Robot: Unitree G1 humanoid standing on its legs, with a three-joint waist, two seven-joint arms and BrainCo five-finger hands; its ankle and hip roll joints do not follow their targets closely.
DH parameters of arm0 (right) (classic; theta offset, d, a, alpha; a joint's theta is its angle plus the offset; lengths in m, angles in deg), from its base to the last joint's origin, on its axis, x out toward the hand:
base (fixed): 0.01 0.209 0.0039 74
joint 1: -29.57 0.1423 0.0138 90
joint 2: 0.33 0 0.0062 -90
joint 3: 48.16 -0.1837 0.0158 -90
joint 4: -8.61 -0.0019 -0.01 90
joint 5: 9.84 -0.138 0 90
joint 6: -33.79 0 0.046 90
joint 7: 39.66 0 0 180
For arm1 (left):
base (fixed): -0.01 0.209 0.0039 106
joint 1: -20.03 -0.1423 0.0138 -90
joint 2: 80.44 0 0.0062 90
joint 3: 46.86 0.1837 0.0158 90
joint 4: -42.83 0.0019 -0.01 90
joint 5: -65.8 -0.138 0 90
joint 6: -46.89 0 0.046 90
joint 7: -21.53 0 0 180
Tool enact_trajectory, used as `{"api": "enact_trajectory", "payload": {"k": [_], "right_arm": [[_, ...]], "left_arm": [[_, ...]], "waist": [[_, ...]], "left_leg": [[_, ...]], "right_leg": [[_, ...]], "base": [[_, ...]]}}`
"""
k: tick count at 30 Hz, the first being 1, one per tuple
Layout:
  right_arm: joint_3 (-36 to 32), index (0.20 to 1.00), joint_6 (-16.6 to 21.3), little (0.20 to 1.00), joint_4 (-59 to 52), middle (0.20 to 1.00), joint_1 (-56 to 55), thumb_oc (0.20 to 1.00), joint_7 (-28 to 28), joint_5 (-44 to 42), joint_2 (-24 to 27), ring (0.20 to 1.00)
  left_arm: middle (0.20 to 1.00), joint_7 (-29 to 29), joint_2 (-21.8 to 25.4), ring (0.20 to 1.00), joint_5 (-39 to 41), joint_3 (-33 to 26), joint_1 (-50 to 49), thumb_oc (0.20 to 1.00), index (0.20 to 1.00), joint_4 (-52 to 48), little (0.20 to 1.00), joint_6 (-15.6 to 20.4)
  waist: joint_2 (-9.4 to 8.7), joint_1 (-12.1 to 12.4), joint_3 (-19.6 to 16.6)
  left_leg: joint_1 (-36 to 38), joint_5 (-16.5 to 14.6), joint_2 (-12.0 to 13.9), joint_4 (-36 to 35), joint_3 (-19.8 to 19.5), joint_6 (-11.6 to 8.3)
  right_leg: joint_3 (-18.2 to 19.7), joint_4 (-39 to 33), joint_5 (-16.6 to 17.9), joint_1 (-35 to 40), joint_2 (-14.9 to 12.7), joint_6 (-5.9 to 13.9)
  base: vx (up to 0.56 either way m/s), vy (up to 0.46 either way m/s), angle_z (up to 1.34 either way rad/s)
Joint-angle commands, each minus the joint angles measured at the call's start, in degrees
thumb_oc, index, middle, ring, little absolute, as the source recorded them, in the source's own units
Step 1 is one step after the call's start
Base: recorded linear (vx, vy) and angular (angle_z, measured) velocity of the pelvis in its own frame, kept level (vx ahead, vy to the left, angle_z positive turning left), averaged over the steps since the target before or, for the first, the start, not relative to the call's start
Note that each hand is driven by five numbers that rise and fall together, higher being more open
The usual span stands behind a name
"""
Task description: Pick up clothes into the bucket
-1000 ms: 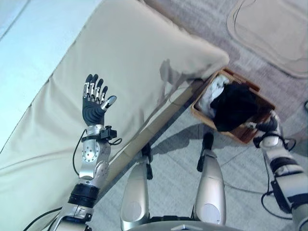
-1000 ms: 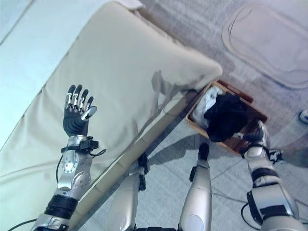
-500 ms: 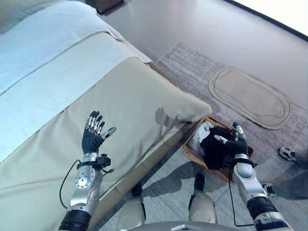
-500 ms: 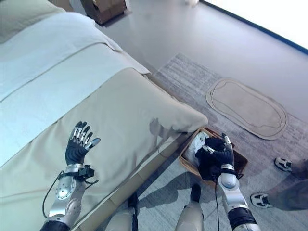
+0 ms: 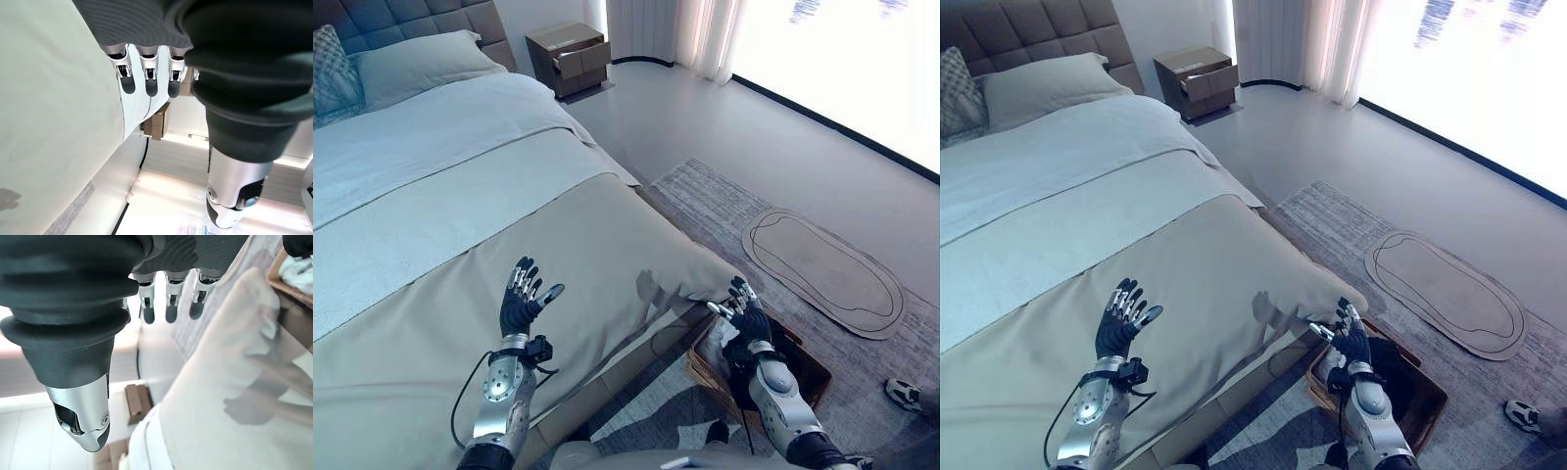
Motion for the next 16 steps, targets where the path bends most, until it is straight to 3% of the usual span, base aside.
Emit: {"api": "enact_trajectory", "payload": {"k": [1,16], "right_arm": [[0.0,1.000,1.1,1.000,-5.3,1.000,1.2,1.000,-1.1,4.8,0.1,1.000],[-0.5,1.000,1.0,1.000,-5.2,1.000,1.1,1.000,-1.3,4.8,0.3,1.000]], "left_arm": [[1.000,0.4,2.1,1.000,-3.4,0.5,2.8,1.000,1.000,-2.5,1.000,1.9],[1.000,0.8,1.6,1.000,-4.4,-0.3,1.4,1.000,1.000,-4.6,1.000,1.6]], "waist": [[-1.27,1.7,0.2],[-1.52,2.1,-0.3]], "left_leg": [[-0.2,-0.9,-0.5,0.5,-0.3,-0.22],[0.1,-0.8,-0.8,0.0,-1.4,-0.04]], "right_leg": [[1.8,6.9,-1.9,-2.3,-1.9,0.99],[0.8,7.2,-2.0,-1.5,-2.4,1.24]], "base": [[0.02,0.020,0.14],[0.01,0.004,0.07]]}}
